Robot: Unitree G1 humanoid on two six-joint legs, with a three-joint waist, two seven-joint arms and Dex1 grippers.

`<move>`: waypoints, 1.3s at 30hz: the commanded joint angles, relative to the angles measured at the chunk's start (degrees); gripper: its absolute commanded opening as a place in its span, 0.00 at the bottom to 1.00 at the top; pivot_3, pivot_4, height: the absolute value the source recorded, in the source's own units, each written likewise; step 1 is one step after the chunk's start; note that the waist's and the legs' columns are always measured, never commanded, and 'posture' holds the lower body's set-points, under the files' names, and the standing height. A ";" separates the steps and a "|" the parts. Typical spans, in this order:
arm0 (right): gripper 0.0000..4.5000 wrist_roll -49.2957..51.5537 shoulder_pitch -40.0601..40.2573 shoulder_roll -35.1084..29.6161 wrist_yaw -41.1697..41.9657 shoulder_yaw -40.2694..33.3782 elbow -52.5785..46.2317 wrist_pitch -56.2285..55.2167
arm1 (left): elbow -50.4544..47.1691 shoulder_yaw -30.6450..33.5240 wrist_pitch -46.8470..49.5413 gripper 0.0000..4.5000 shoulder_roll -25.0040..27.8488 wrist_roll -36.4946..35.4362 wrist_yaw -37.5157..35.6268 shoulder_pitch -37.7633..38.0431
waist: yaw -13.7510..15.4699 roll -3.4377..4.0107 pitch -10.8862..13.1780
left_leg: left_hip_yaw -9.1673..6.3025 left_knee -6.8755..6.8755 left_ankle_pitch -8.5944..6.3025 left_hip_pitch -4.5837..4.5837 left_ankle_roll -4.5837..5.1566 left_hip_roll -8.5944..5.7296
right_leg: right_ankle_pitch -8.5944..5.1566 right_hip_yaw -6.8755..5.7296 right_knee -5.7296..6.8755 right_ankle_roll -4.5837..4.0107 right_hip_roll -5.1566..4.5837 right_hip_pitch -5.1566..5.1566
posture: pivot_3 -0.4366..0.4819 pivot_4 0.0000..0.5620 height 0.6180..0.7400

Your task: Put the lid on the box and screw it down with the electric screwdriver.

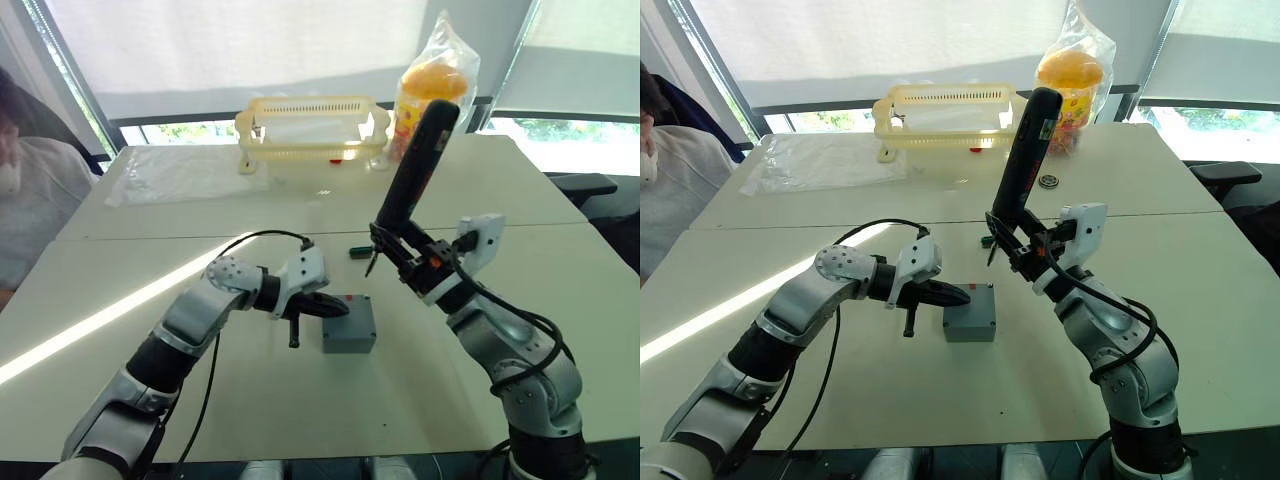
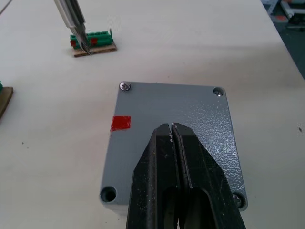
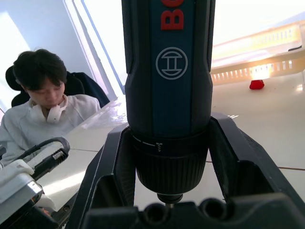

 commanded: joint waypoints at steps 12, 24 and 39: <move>0.39 -4.12 4.13 1.01 1.90 1.12 -4.24 -3.30 | 1.67 -0.65 -2.06 0.00 -0.53 1.79 -0.11 1.03 | 0.01 0.00 0.00 | 0.00 0.00 0.00 0.06 0.00 0.00 | 0.00 0.00 0.01 -0.01 0.00 0.05 | 0.48 0.27 1.00; 0.39 -5.30 4.30 1.57 2.10 0.91 -4.74 -3.73 | 2.40 -1.01 -2.55 0.00 -0.87 2.13 -0.30 0.67 | 0.02 -0.01 -0.01 | 0.00 0.00 0.00 0.09 0.00 0.00 | 0.00 0.00 0.00 -0.01 0.00 0.10 | 0.48 0.27 1.00; 0.39 -6.54 6.00 1.77 2.84 2.58 -5.53 -3.65 | 2.71 -1.33 -3.39 0.00 -0.95 2.73 -0.19 1.04 | 0.01 -0.02 -0.02 | 0.00 0.01 0.00 0.10 0.00 0.00 | 0.00 0.00 0.00 -0.01 0.00 0.11 | 0.48 0.27 1.00</move>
